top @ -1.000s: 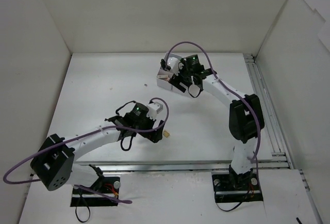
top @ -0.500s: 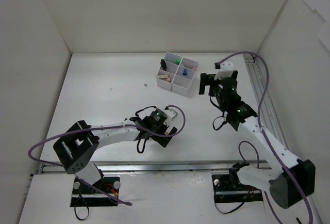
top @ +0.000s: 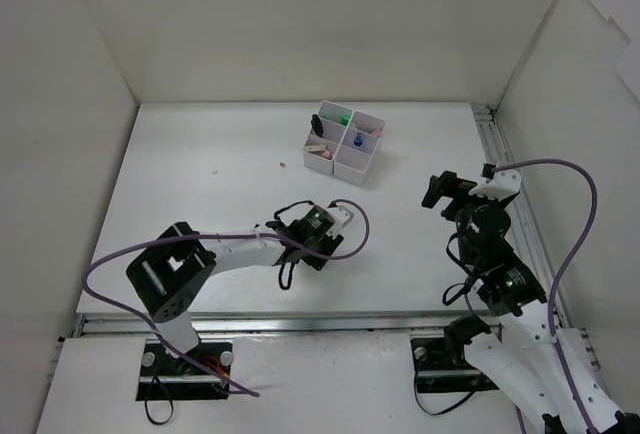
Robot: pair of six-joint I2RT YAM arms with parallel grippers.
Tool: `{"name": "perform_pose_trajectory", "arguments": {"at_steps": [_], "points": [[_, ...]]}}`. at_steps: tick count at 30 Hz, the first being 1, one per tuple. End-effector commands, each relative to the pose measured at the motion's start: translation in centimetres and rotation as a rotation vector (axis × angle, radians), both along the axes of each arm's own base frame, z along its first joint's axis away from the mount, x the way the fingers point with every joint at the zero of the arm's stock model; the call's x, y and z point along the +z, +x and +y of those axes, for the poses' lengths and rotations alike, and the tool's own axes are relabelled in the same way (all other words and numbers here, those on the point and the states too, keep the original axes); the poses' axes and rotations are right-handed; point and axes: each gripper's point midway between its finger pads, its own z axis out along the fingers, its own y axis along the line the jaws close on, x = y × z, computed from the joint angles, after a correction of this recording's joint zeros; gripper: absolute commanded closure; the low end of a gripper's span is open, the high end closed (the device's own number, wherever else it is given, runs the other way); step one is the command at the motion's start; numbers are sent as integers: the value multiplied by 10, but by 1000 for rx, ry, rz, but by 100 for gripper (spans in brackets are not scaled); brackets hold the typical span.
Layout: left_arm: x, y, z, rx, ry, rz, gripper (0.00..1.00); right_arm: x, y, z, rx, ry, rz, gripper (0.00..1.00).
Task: Sort the stationery into containers
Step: Pick up the stationery from the center of the board.
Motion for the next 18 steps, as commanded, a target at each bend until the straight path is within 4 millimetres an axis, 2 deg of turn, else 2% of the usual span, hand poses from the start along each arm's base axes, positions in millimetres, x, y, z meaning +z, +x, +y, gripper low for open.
{"name": "perform_pose_trajectory", "arguments": {"at_steps": [1, 4, 8, 10, 13, 14, 15, 17, 18], "points": [[11, 7, -10, -14, -24, -20, 63, 8, -2, -15, -88, 25, -36, 2], [10, 0, -10, -10, -30, -5, 82, 10, -4, -18, -103, 18, -35, 2], [14, 0, -12, -8, -44, -6, 93, 11, -4, -18, -100, 15, -34, 2], [28, 6, -16, -4, -74, -42, 94, 12, -4, -17, -95, 14, -34, 2], [62, 25, -24, -4, -121, -139, 94, 13, -5, -18, -101, 8, -37, 2], [74, 41, -19, 22, -135, -167, 93, 11, -5, -20, -105, 4, -30, 2], [96, 57, -25, 24, -167, -213, 93, 10, -6, -21, -110, 8, -29, 2], [113, 81, -22, 56, -168, -267, 94, 6, -8, -23, -122, 11, -20, 2], [134, 101, -23, 74, -197, -311, 93, 6, -10, -25, -134, 26, -25, 2]]}}
